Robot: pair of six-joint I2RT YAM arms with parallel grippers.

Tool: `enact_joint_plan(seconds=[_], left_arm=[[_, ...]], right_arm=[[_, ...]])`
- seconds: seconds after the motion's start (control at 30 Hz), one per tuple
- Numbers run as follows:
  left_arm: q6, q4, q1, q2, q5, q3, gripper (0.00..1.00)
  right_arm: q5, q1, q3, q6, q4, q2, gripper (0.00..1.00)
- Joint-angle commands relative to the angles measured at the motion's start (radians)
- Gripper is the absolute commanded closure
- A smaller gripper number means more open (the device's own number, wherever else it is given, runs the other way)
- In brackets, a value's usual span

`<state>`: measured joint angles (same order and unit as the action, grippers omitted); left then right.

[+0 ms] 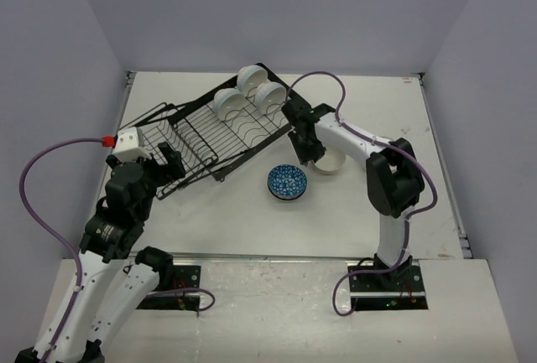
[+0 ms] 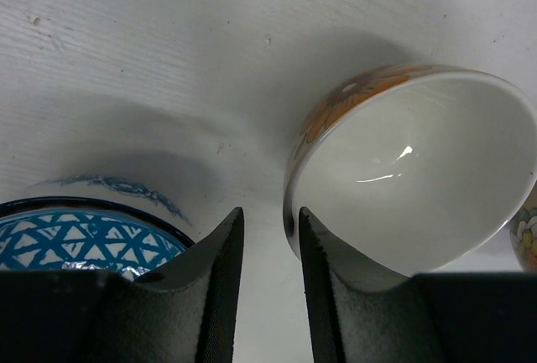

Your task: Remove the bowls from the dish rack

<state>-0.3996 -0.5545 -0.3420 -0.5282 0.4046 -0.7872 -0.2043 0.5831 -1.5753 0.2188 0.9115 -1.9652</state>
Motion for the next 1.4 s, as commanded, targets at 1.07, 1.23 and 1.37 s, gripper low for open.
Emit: enact_joint_plan(seconds=[1.07, 1.23, 1.37], left_arm=[[0.021, 0.045, -0.005, 0.01, -0.007, 0.006, 0.0], [0.021, 0.045, -0.005, 0.014, -0.007, 0.009, 0.0], [0.021, 0.045, -0.005, 0.013, -0.007, 0.008, 0.0]], right_arm=[[-0.141, -0.41, -0.072, -0.059, 0.138, 0.302, 1.0], [-0.139, -0.442, -0.025, -0.055, 0.095, 0.284, 1.0], [-0.109, -0.443, 0.011, -0.038, 0.081, 0.276, 1.0]])
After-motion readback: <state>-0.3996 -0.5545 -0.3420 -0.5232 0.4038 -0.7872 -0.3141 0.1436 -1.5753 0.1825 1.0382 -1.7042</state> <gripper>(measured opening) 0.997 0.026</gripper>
